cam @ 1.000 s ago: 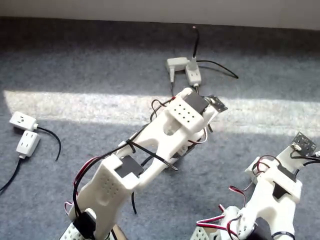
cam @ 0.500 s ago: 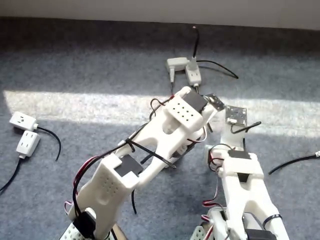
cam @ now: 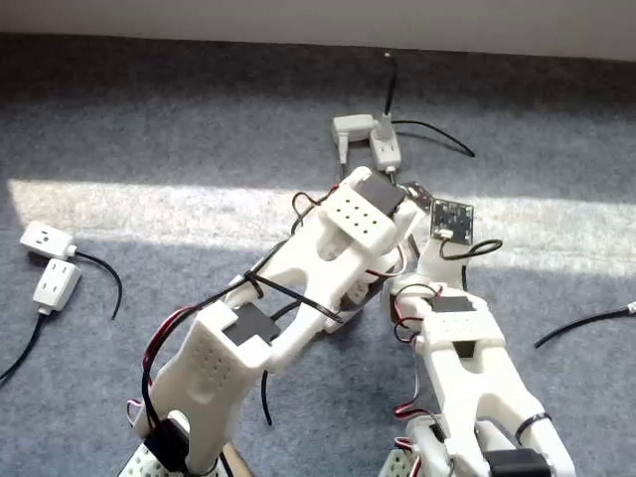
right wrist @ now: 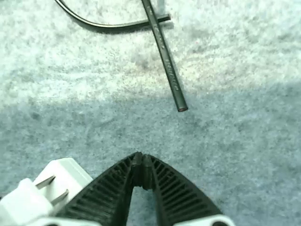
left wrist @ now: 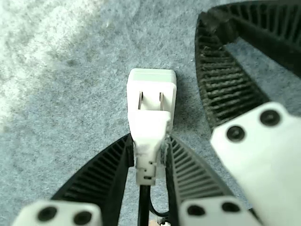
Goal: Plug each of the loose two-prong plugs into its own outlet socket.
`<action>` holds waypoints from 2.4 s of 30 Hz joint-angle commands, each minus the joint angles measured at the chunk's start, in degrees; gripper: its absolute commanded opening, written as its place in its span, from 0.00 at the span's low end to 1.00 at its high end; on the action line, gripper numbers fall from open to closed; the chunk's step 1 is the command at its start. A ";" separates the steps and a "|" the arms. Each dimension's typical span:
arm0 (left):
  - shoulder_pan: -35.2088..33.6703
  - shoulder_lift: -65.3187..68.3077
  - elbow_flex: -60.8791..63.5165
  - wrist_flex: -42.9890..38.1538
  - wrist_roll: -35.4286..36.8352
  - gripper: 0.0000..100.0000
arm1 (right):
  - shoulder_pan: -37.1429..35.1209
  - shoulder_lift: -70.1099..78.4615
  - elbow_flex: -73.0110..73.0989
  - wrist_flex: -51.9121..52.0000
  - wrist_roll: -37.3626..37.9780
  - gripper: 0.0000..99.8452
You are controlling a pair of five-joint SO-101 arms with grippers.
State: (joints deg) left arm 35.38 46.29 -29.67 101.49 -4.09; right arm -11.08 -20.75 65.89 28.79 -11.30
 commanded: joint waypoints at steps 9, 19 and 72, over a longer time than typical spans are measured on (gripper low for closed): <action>-5.23 3.65 1.80 -0.26 0.44 0.01 | 7.52 16.66 -21.23 18.86 -0.44 0.01; -8.31 3.65 1.80 -0.35 3.08 0.01 | 21.14 9.27 -18.86 18.86 -8.88 0.01; -9.19 -46.55 4.26 -0.18 2.37 0.21 | 24.57 14.46 -17.01 9.27 -8.53 0.01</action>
State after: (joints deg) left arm 26.77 4.62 -19.03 100.97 -1.27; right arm 14.15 -5.98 50.59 37.76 -19.74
